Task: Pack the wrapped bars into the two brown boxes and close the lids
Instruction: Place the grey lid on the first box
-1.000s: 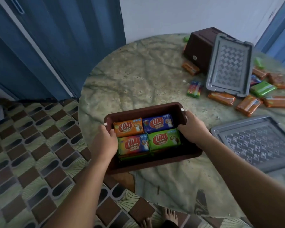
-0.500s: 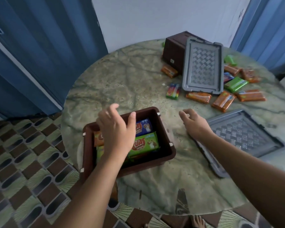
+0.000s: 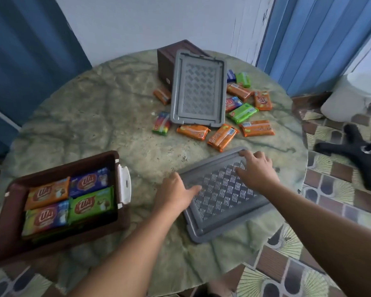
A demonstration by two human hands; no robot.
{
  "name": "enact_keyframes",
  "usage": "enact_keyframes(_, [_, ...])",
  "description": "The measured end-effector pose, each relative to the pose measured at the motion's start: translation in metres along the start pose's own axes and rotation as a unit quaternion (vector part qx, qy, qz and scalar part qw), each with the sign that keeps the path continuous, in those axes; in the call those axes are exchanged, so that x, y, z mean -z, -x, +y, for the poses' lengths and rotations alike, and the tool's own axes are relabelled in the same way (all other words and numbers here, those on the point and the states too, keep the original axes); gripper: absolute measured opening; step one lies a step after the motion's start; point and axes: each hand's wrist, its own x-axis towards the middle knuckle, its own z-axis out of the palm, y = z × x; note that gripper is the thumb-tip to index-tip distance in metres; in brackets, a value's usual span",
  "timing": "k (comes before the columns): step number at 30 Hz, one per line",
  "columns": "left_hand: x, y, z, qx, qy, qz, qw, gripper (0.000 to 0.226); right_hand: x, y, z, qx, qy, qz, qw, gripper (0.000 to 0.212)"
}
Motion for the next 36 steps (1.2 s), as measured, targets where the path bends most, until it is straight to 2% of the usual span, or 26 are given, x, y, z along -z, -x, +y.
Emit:
enact_keyframes(2, [-0.014, 0.000, -0.001, 0.029, -0.007, -0.023, 0.999, 0.092, 0.005, -0.003, 0.019, -0.024, 0.002, -0.005, 1.000, 0.058])
enact_keyframes(3, [-0.018, -0.001, -0.002, 0.043, 0.005, -0.024, 0.999, 0.090, 0.007, -0.004, 0.026, -0.033, -0.001, -0.015, 0.999, 0.056])
enact_keyframes(5, [-0.021, -0.003, -0.002, 0.066, 0.047, 0.000, 0.997, 0.077, 0.007, -0.006, 0.036, -0.038, 0.003, -0.041, 0.998, 0.057])
enact_keyframes(8, [-0.018, -0.008, 0.005, 0.120, 0.108, 0.046, 0.986, 0.063, 0.000, -0.009, 0.033, -0.034, -0.025, -0.038, 0.998, 0.067])
enact_keyframes(12, [-0.015, -0.018, 0.017, 0.188, 0.226, 0.070, 0.953, 0.076, -0.006, -0.013, 0.023, -0.110, -0.108, -0.029, 0.988, 0.068])
enact_keyframes(15, [-0.015, -0.024, 0.013, 0.204, 0.309, 0.065, 0.927, 0.087, -0.005, -0.017, 0.029, -0.144, -0.165, -0.040, 0.975, 0.076])
enact_keyframes(17, [-0.015, -0.026, 0.010, 0.194, 0.341, 0.075, 0.917, 0.083, -0.002, -0.020, 0.031, -0.159, -0.215, -0.043, 0.963, 0.072])
enact_keyframes(21, [-0.002, -0.026, 0.015, 0.153, 0.336, 0.099, 0.924, 0.068, 0.008, -0.023, 0.024, -0.152, -0.293, -0.020, 0.944, 0.062])
enact_keyframes(24, [0.027, -0.024, 0.026, 0.136, 0.285, 0.109, 0.942, 0.067, 0.017, -0.027, 0.014, -0.140, -0.327, 0.006, 0.935, 0.048])
enact_keyframes(27, [0.061, -0.022, 0.033, 0.121, 0.234, 0.124, 0.957, 0.070, 0.023, -0.029, -0.006, -0.134, -0.356, 0.017, 0.925, 0.055])
enact_keyframes(30, [0.091, -0.019, 0.029, 0.079, 0.188, 0.151, 0.967, 0.086, 0.028, -0.024, -0.032, -0.129, -0.397, 0.023, 0.908, 0.067])
enact_keyframes(32, [0.110, -0.014, 0.017, 0.049, 0.175, 0.170, 0.969, 0.088, 0.029, -0.020, -0.052, -0.130, -0.416, 0.018, 0.900, 0.076])
enact_keyframes(36, [0.147, -0.001, -0.029, 0.028, 0.158, 0.199, 0.967, 0.091, 0.026, -0.011, -0.103, -0.085, -0.416, -0.004, 0.905, 0.066])
